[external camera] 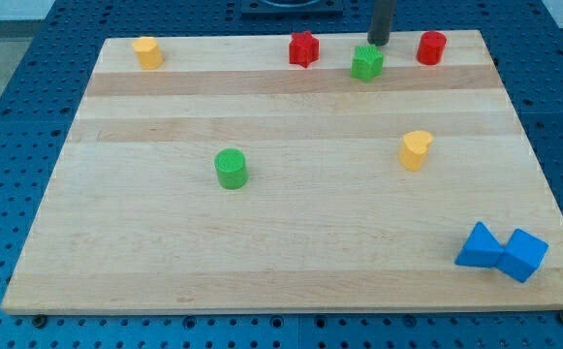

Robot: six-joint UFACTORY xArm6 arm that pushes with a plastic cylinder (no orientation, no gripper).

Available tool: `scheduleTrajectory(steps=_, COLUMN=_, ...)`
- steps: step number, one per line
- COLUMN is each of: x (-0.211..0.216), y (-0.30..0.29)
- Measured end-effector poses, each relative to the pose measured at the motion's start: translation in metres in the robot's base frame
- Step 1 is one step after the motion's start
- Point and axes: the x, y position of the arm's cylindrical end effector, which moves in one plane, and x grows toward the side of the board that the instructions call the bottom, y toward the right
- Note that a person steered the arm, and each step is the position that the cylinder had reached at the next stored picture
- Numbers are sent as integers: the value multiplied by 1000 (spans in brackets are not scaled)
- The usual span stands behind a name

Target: Move the green star towards the left center of the board

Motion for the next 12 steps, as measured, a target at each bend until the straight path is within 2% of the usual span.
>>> scheduleTrajectory(steps=5, x=59, y=-31)
scheduleTrajectory(steps=10, x=107, y=-3)
scheduleTrajectory(steps=12, x=133, y=-28)
